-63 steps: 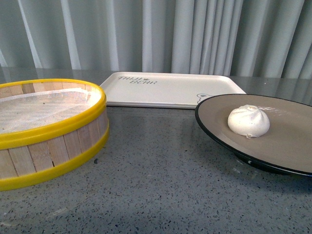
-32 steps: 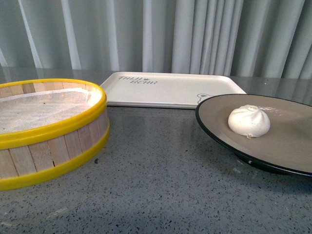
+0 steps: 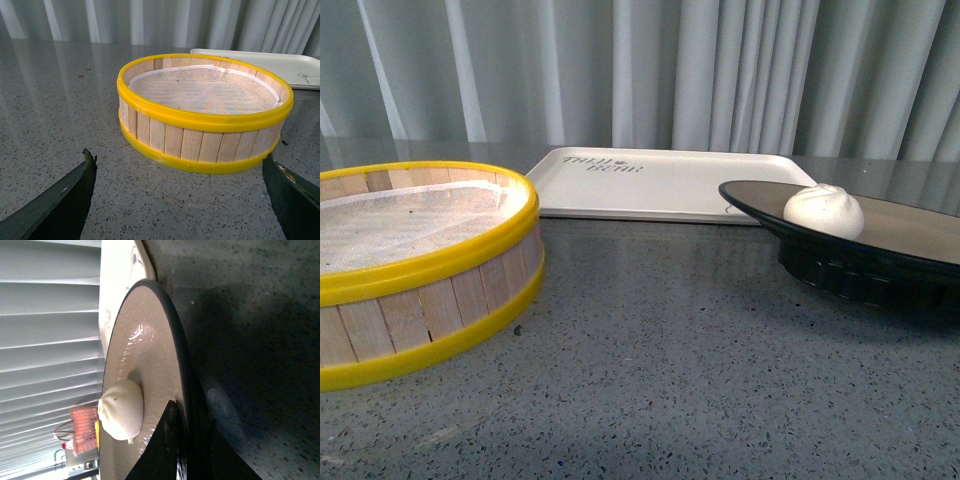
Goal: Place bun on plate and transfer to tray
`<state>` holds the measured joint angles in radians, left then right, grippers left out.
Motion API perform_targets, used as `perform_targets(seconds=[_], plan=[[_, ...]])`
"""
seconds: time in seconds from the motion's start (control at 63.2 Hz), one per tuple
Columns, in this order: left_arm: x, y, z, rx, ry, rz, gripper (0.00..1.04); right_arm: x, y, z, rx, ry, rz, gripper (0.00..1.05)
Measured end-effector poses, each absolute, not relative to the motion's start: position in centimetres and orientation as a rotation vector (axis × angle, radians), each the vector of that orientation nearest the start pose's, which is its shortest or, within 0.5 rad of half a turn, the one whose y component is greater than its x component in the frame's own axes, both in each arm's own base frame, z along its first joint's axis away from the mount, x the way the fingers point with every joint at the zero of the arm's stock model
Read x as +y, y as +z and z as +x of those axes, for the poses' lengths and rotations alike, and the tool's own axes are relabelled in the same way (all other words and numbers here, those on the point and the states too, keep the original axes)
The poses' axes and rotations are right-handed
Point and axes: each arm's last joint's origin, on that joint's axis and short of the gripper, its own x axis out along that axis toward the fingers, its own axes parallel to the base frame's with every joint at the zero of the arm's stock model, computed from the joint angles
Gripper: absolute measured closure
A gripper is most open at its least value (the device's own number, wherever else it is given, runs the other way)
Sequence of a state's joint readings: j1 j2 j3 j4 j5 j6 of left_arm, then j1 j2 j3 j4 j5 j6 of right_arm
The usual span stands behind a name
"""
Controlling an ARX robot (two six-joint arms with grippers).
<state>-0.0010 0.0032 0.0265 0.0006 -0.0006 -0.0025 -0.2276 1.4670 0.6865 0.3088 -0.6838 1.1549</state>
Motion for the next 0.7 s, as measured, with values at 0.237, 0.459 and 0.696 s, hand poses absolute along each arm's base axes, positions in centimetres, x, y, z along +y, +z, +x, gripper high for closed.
perform_targets(seconds=[0.237,0.459,0.696], plan=[[0.0,17.2,9.6,-0.024,0.0,-0.002,0.07,-4.5,20.3,28.3,0.611,0.191,1.27,1.02],[0.0,17.2,9.6,-0.024,0.0,-0.002,0.07,-3.7,21.6,28.1,0.583,0.252,1.218,1.02],[0.0,17.2,9.6,-0.024,0.0,-0.002,0.07,-5.0,24.6,29.9,0.474,0.26,1.158,1.02]])
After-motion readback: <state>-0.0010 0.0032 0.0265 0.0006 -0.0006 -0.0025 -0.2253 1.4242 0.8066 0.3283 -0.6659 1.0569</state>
